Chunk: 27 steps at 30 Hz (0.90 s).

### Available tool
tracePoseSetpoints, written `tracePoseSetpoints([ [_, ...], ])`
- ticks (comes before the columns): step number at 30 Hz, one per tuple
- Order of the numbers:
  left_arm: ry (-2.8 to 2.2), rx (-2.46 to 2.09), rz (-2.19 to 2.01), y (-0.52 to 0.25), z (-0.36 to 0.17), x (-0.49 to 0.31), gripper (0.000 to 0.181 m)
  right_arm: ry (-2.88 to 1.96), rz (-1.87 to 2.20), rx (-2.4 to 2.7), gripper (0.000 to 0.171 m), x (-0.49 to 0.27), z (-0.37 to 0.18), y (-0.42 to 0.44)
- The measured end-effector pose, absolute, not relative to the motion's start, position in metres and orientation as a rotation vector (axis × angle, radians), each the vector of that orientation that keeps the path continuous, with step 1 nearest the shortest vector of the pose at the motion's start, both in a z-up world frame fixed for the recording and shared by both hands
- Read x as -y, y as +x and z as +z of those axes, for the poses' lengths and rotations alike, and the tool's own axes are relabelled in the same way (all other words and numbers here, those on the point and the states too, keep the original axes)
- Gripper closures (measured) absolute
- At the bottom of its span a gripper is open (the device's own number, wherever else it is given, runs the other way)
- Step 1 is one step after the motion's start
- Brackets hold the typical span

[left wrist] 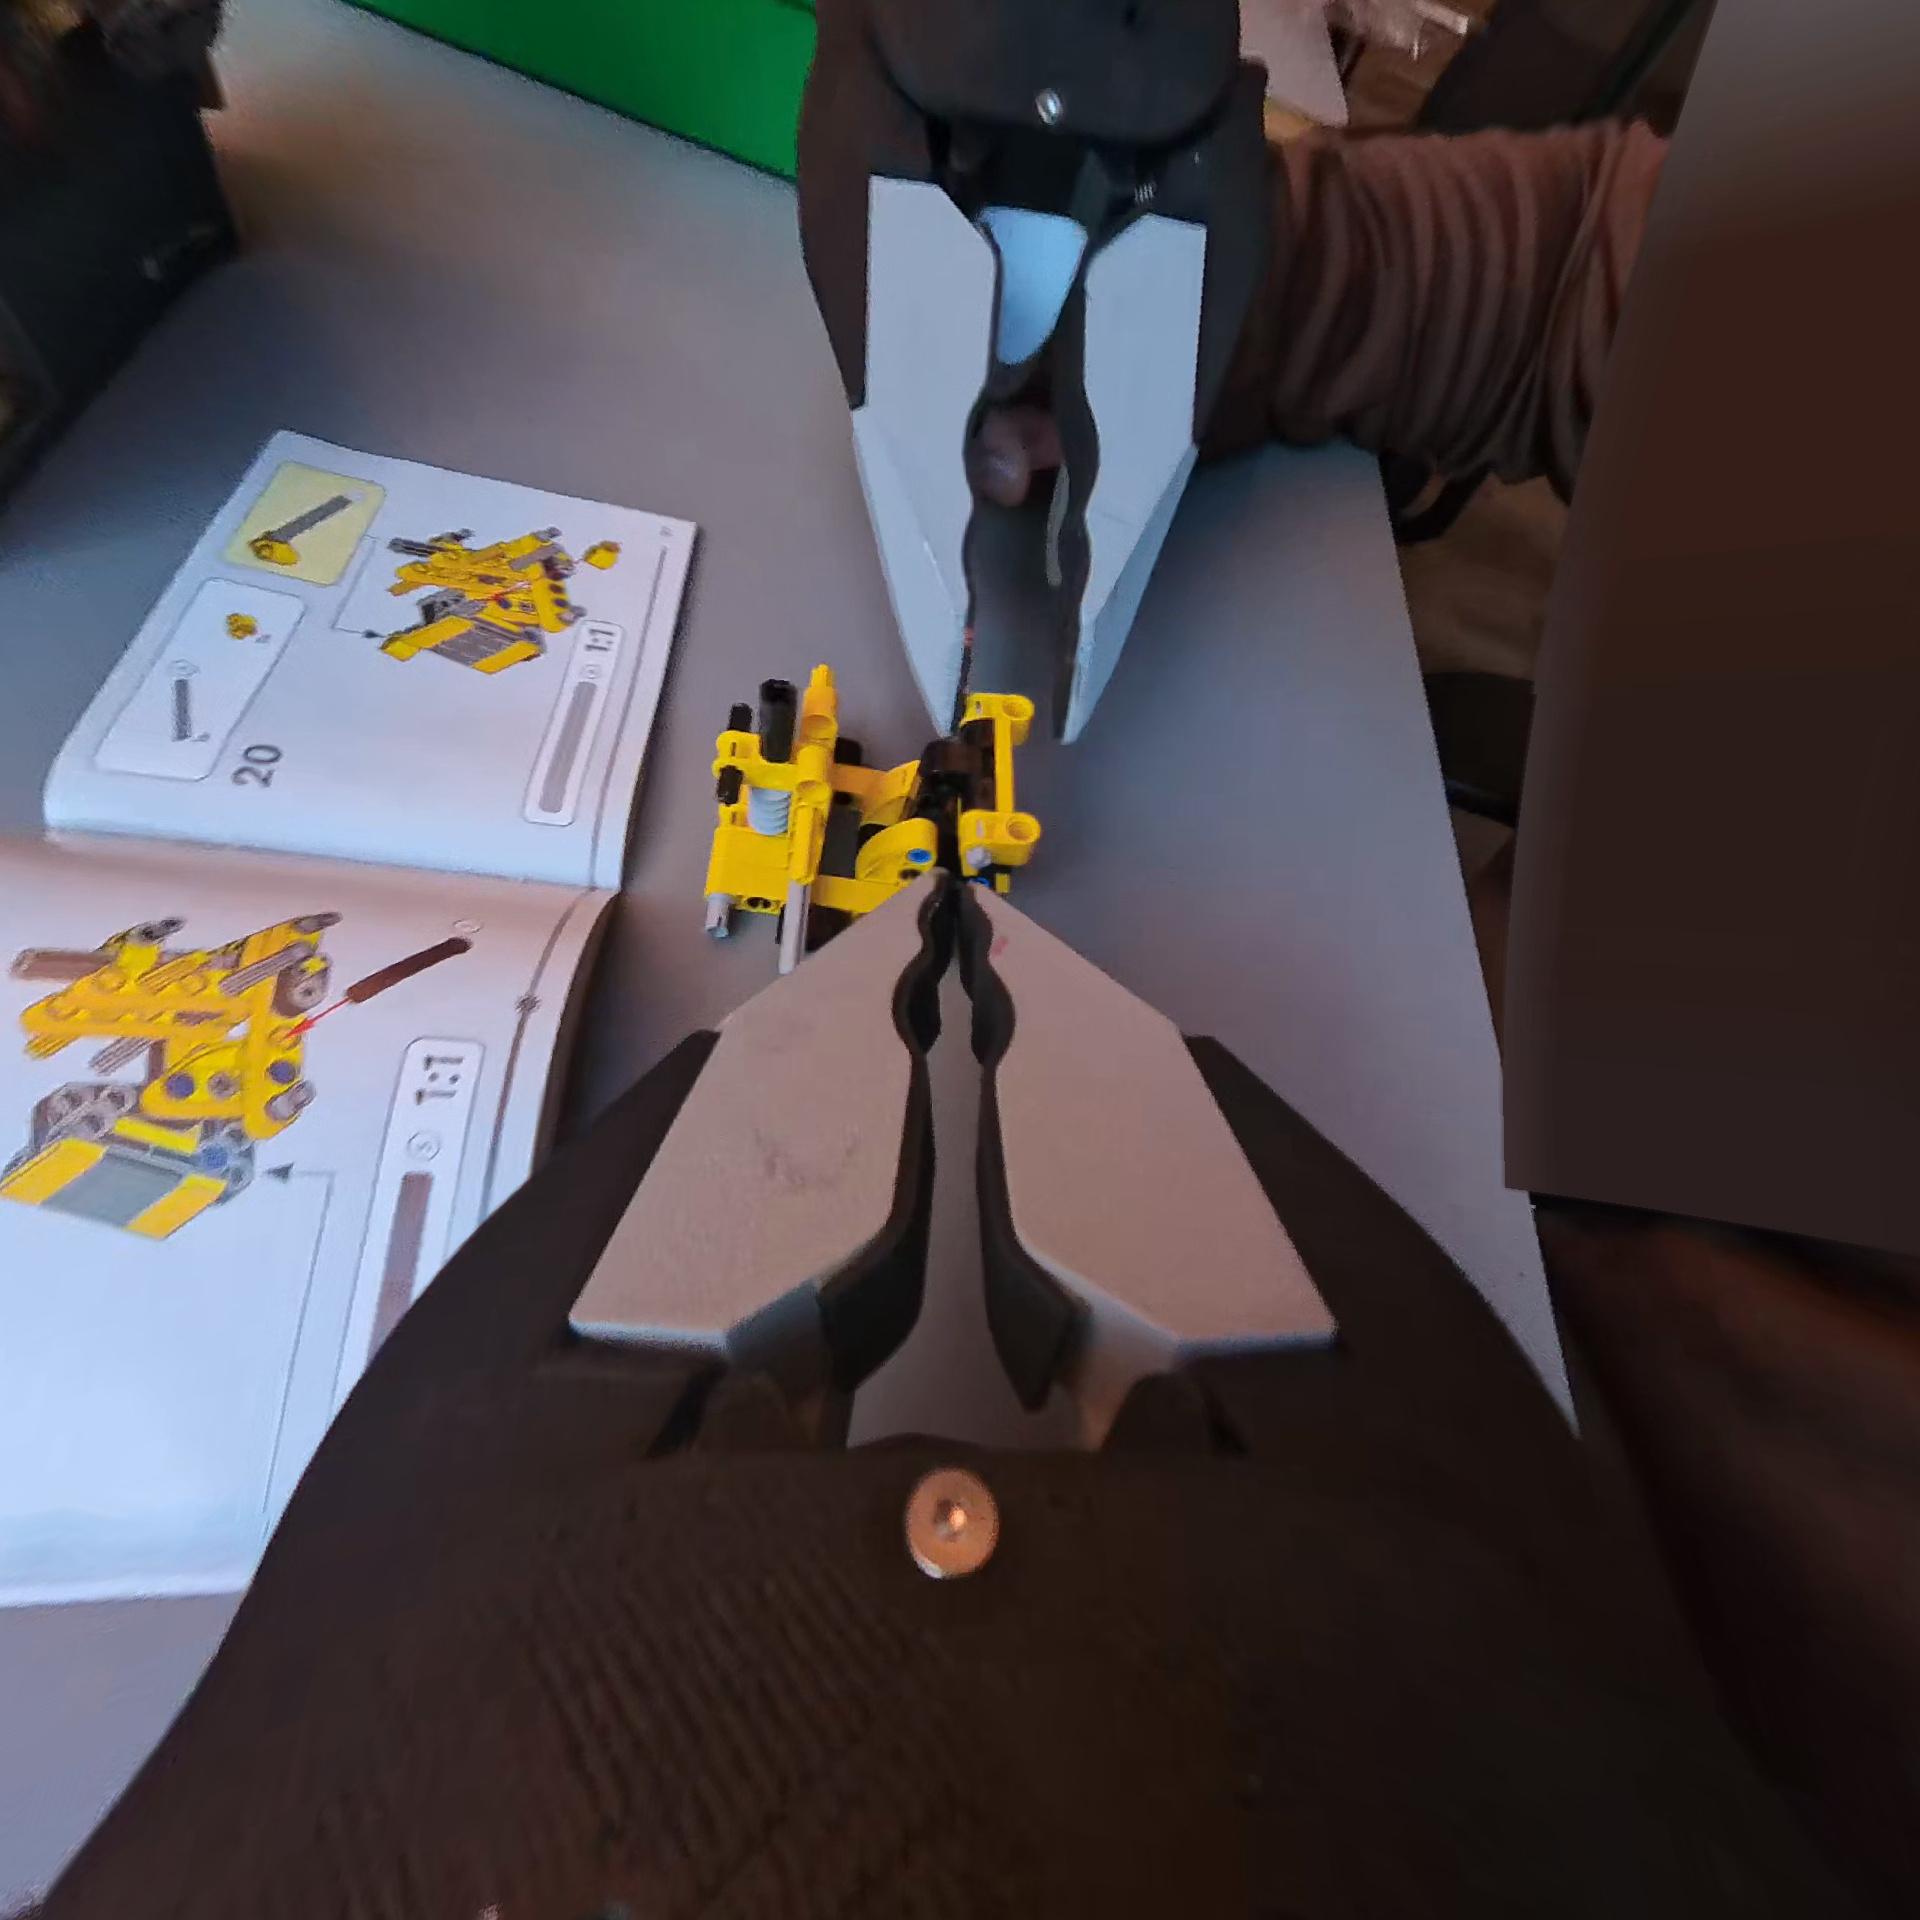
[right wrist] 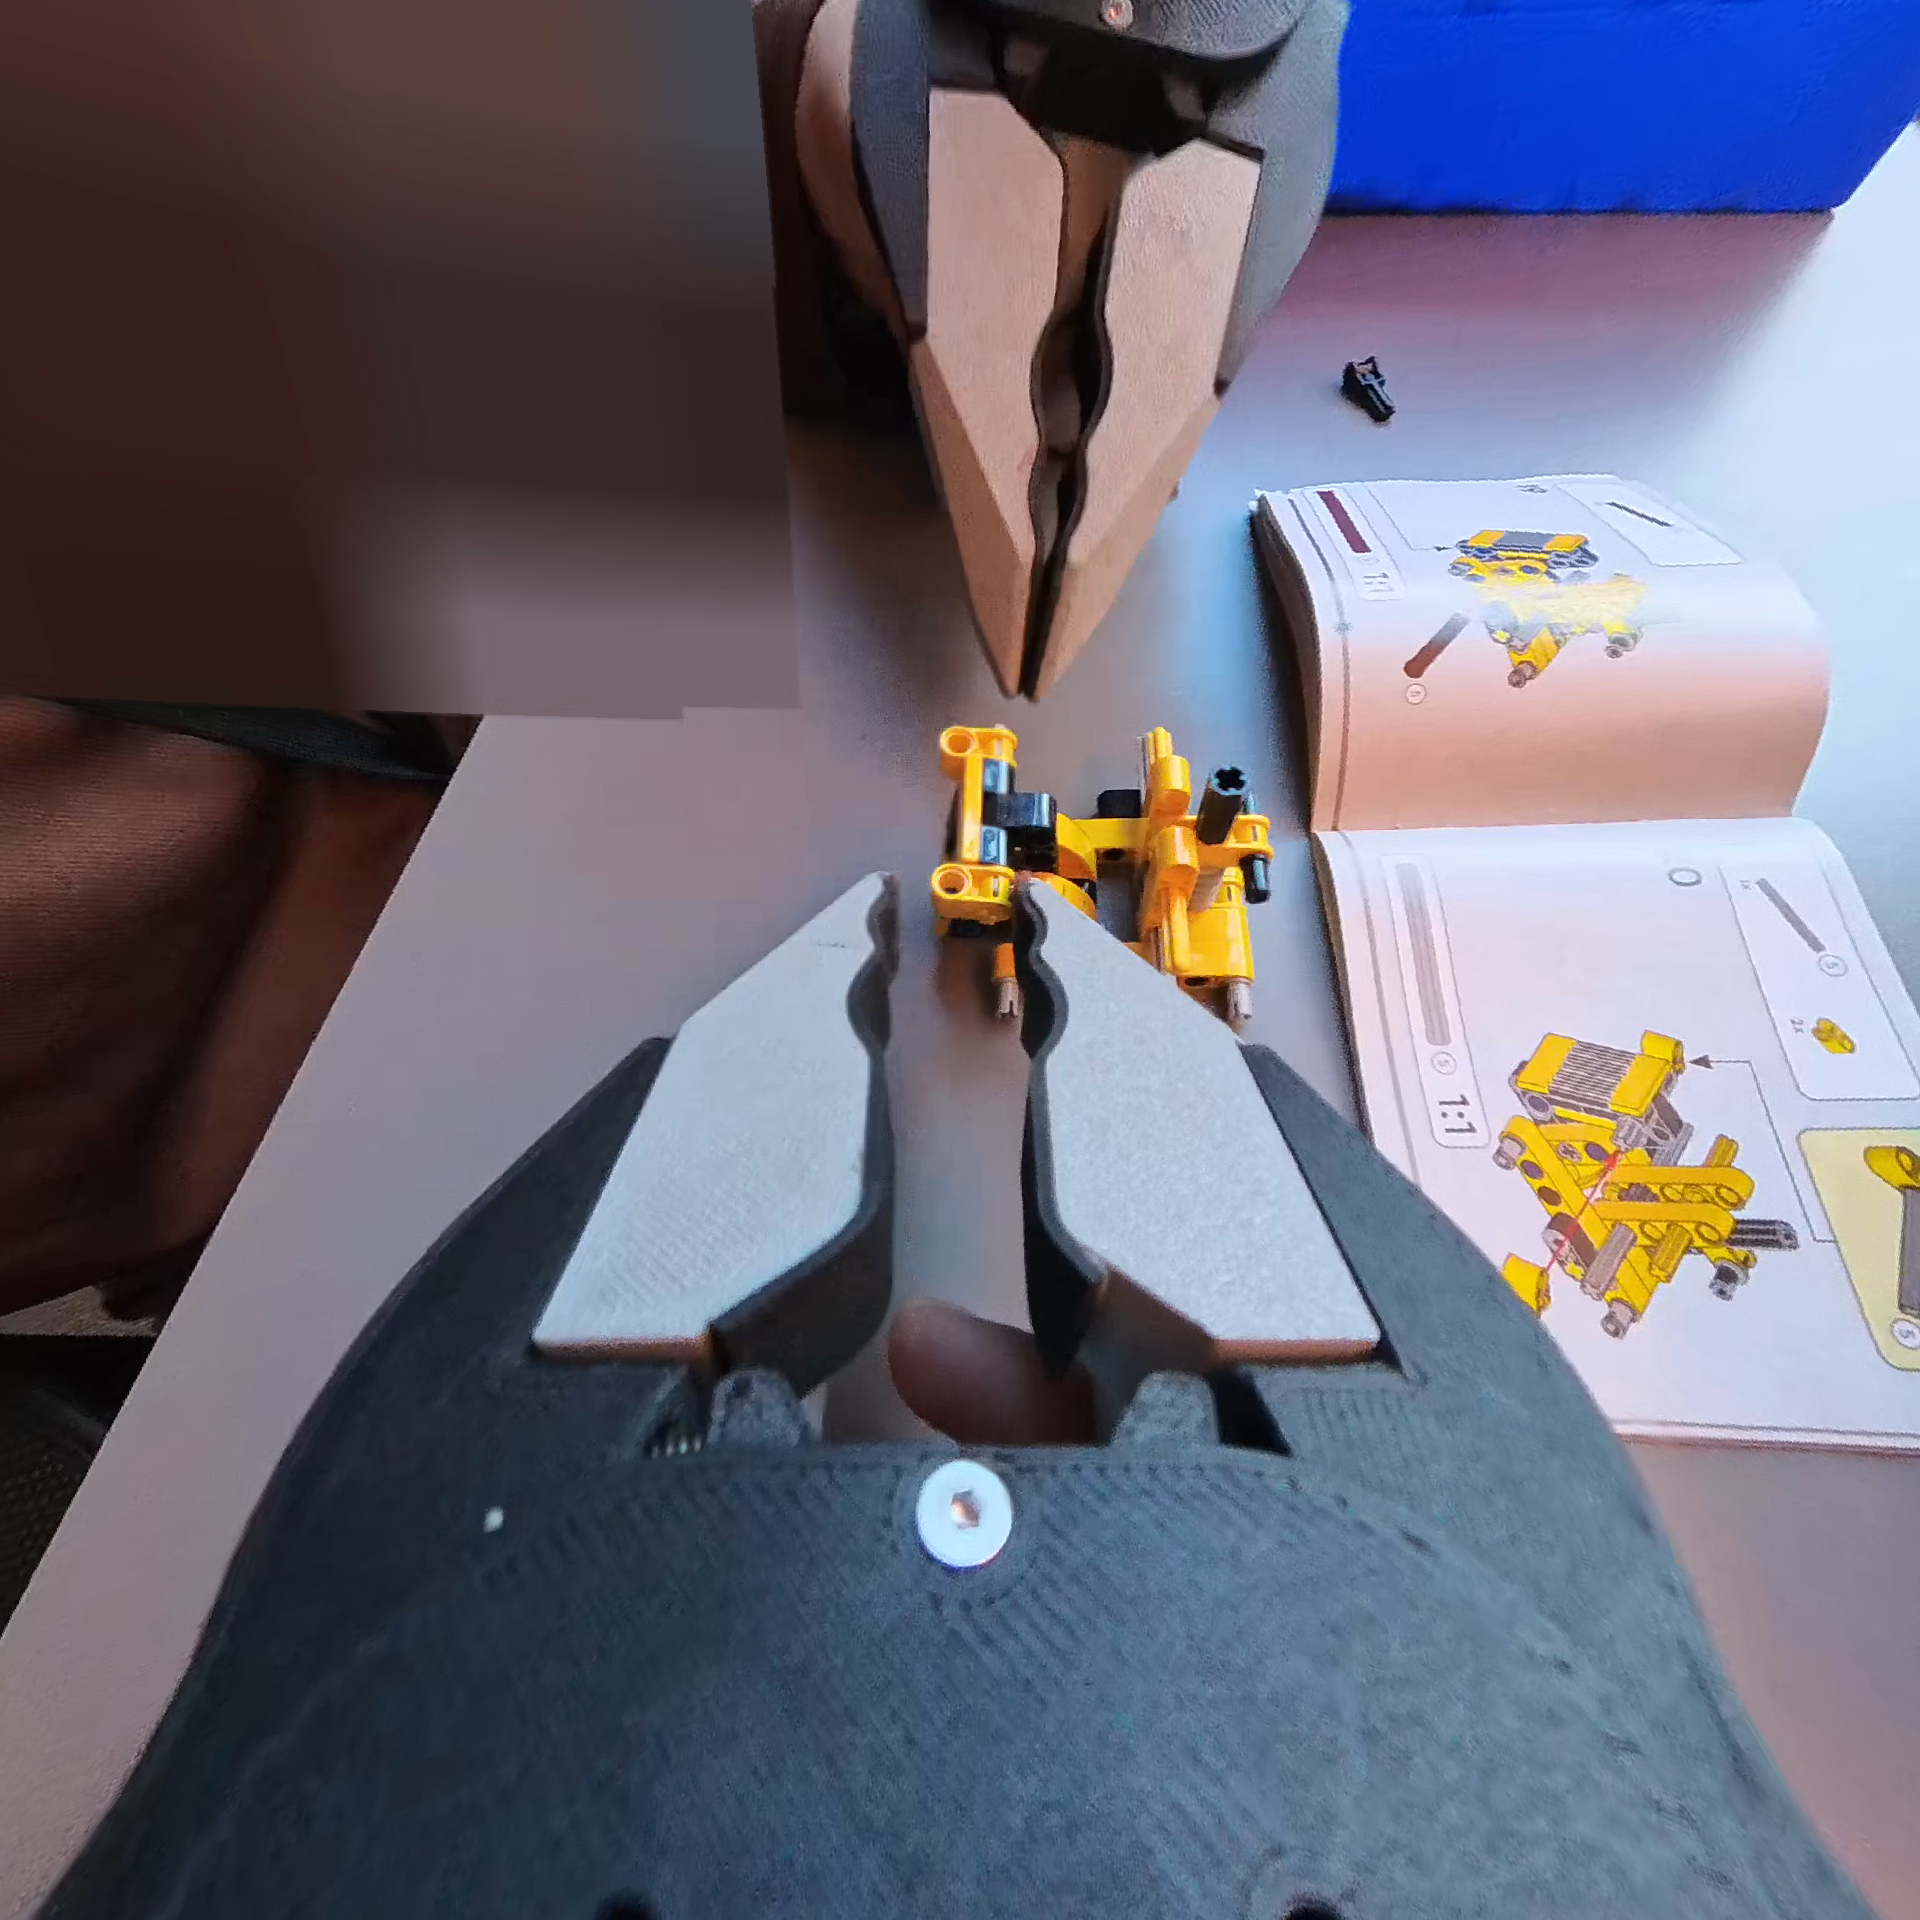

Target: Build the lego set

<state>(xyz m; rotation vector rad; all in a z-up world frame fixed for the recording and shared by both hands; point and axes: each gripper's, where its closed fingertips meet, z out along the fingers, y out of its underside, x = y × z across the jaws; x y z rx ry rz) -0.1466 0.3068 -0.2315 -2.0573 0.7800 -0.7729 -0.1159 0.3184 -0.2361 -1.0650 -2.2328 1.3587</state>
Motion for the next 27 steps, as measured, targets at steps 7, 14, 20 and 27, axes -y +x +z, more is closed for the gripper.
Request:
tracePoseSetpoints([
  [7,-2.055,-0.801,-0.780,-0.1366,-0.2356,-0.3092,0.181,-1.062,1.295,2.222,0.159,-0.3199,-0.2390,-0.1172],
  [14,-2.048,-0.805,-0.802,-0.1359,-0.2342,-0.3083,0.181,-1.075,1.326,2.223,0.159,-0.3199,-0.2378,-0.1163],
  [20,-2.046,-0.792,-0.839,-0.1349,-0.2330,-0.3075,0.181,-0.956,1.193,2.217,0.159,-0.3190,-0.2397,-0.1168],
  [27,-2.054,-0.777,-0.846,-0.1354,-0.2335,-0.3075,0.181,-0.902,1.124,2.202,0.159,-0.3195,-0.2404,-0.1176],
])
